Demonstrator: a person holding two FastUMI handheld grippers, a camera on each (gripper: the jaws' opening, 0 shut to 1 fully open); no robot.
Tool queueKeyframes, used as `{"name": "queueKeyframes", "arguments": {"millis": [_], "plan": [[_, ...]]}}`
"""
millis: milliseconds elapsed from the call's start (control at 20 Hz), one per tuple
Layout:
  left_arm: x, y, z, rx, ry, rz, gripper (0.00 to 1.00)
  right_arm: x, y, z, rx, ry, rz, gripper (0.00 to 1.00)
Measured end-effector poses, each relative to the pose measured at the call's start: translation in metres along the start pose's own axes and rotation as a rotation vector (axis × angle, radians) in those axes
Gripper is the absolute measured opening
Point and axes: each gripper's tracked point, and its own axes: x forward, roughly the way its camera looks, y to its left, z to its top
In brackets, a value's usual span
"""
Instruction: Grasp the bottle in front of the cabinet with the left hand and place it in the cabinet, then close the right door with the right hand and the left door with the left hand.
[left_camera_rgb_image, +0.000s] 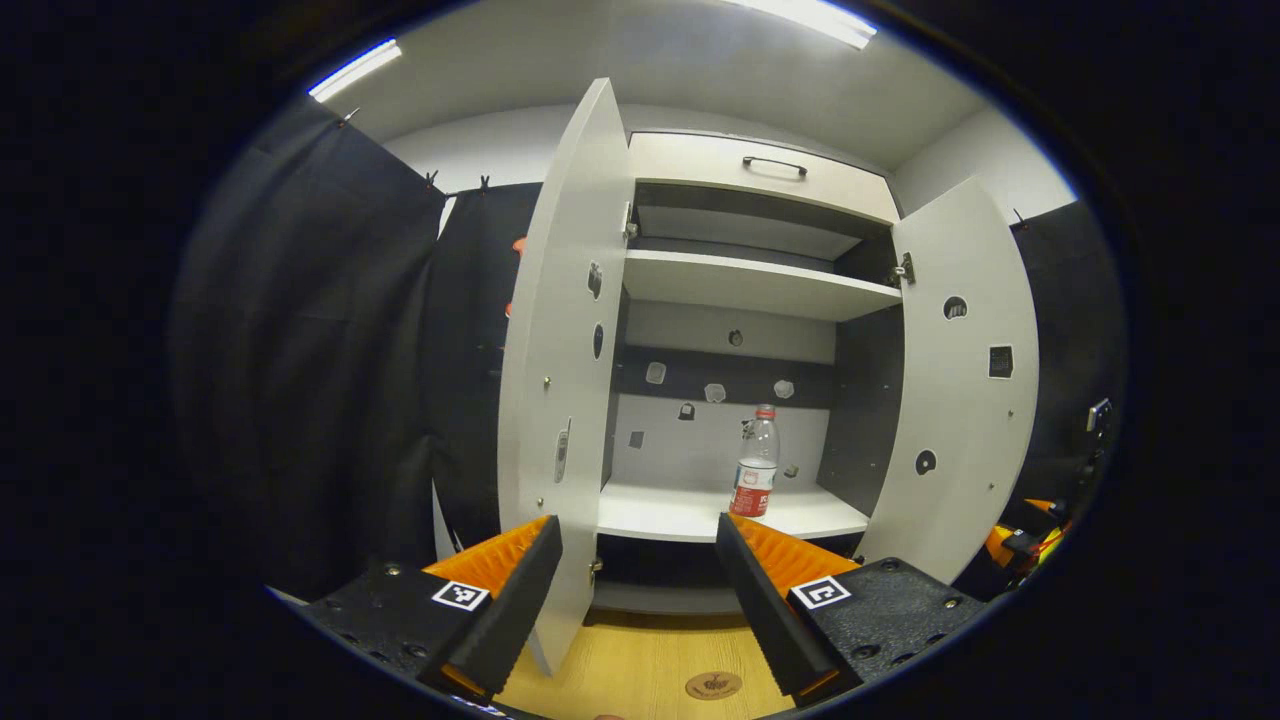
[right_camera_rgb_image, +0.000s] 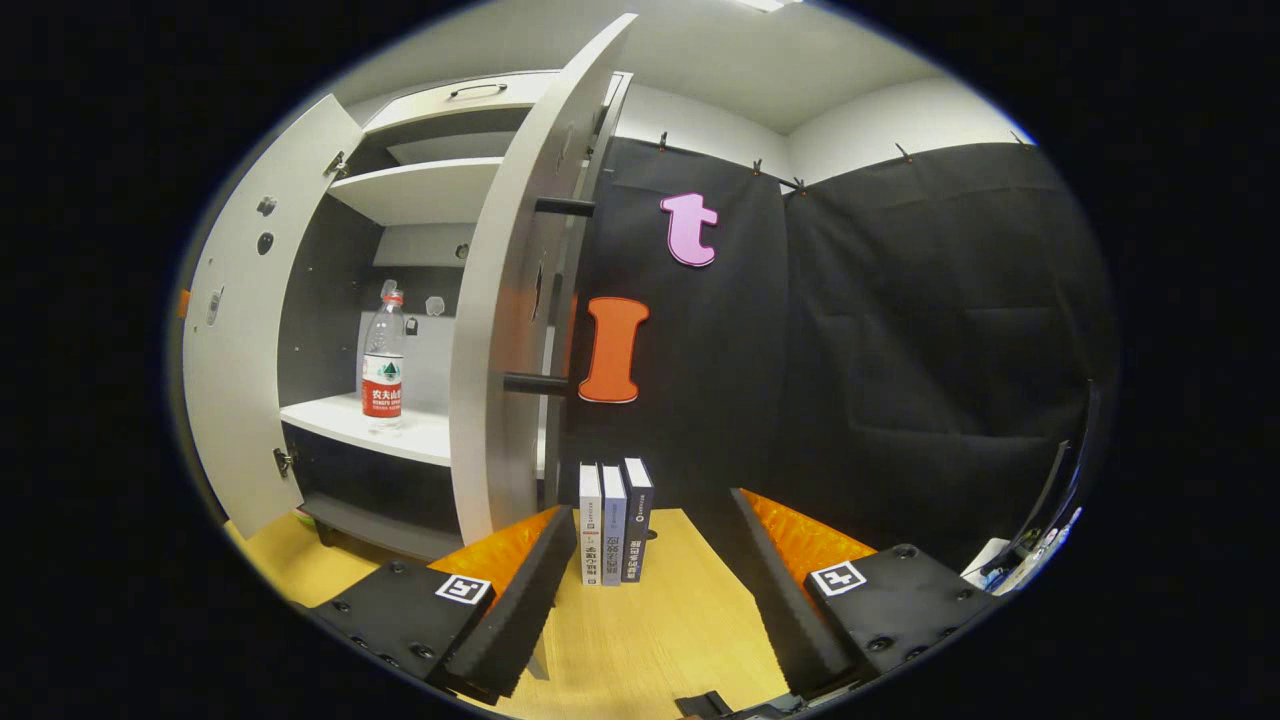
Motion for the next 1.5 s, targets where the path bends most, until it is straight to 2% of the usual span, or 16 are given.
{"name": "queueKeyframes", "arguments": {"millis": [50, 100, 150, 200, 250, 300, 350, 450, 850, 1500], "plan": [[-0.005, 0.004, -0.002, 0.009, 0.001, 0.012, 0.94, 0.003, 0.001, -0.002, -0.001, 0.005, 0.005, 0.92], [-0.009, 0.007, -0.002, 0.014, 0.003, 0.023, 0.95, 0.006, 0.004, -0.002, 0.002, 0.007, 0.015, 1.00], [-0.013, 0.009, -0.001, 0.013, 0.004, 0.031, 0.94, 0.007, 0.005, -0.002, 0.000, 0.008, 0.020, 1.00], [-0.016, 0.011, -0.001, 0.006, 0.006, 0.040, 0.95, 0.006, 0.004, 0.000, -0.003, 0.007, 0.023, 0.90], [-0.019, 0.014, -0.002, -0.003, 0.007, 0.046, 0.95, 0.005, 0.005, 0.001, -0.008, 0.005, 0.027, 0.89], [-0.021, 0.014, -0.003, -0.012, 0.011, 0.047, 0.95, 0.004, 0.007, 0.002, -0.011, 0.004, 0.035, 0.98], [-0.024, 0.016, -0.004, -0.018, 0.015, 0.047, 0.95, 0.003, 0.008, 0.002, -0.011, 0.004, 0.041, 1.00], [-0.024, 0.018, -0.005, -0.029, 0.016, 0.049, 0.95, 0.004, 0.013, 0.001, -0.011, 0.007, 0.058, 0.96], [-0.022, 0.016, -0.010, -0.054, 0.030, 0.039, 0.95, 0.001, 0.037, 0.004, -0.021, 0.014, 0.102, 0.96], [-0.025, 0.039, -0.005, -0.052, 0.018, 0.080, 0.95, 0.002, 0.107, 0.013, -0.039, -0.012, 0.243, 0.95]]}}
